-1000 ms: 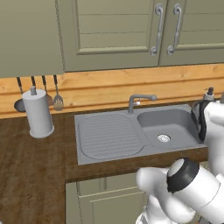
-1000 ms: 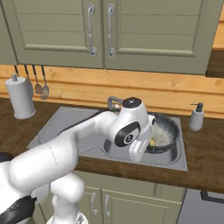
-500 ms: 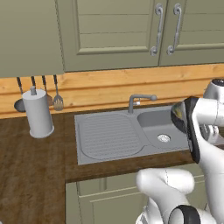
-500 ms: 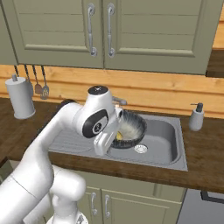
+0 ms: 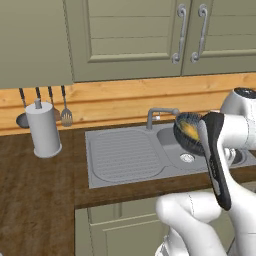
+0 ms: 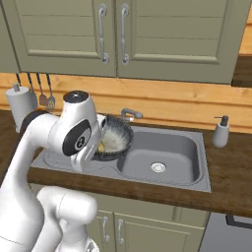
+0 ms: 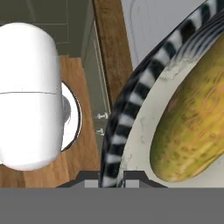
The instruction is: Pick the cucumber from the sink and place it in the bowl. Then pick the bowl and place it in the microwave. Then close the microwave door and press the start button.
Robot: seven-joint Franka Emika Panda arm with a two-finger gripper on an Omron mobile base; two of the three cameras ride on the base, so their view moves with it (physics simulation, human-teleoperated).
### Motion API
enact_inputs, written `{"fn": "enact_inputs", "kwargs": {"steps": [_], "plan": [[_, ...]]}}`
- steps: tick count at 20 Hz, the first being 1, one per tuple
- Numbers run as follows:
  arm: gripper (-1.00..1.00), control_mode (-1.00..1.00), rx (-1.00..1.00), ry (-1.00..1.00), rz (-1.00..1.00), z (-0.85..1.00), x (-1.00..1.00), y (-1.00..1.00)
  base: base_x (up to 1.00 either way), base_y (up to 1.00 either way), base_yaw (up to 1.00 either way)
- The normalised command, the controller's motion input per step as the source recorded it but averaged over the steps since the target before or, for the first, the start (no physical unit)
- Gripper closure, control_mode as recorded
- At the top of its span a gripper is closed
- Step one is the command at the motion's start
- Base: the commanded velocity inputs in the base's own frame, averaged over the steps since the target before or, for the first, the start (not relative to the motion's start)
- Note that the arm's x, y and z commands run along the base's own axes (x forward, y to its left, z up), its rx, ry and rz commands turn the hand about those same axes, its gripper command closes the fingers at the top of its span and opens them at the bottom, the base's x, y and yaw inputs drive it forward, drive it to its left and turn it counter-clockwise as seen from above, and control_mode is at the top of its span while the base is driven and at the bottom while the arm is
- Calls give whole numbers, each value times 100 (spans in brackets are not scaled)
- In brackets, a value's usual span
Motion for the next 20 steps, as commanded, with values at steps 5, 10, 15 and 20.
{"fn": "enact_inputs", "kwargs": {"steps": [5,10,15,20], "plan": [[100,-100,-2,4,1,76,-50,51,0,0,0],[100,-100,4,12,4,82,-54,26,0,0,0],[100,-100,-2,-12,0,50,-56,5,0,0,0],[100,100,-3,-1,0,25,-33,5,-14,0,0]]}}
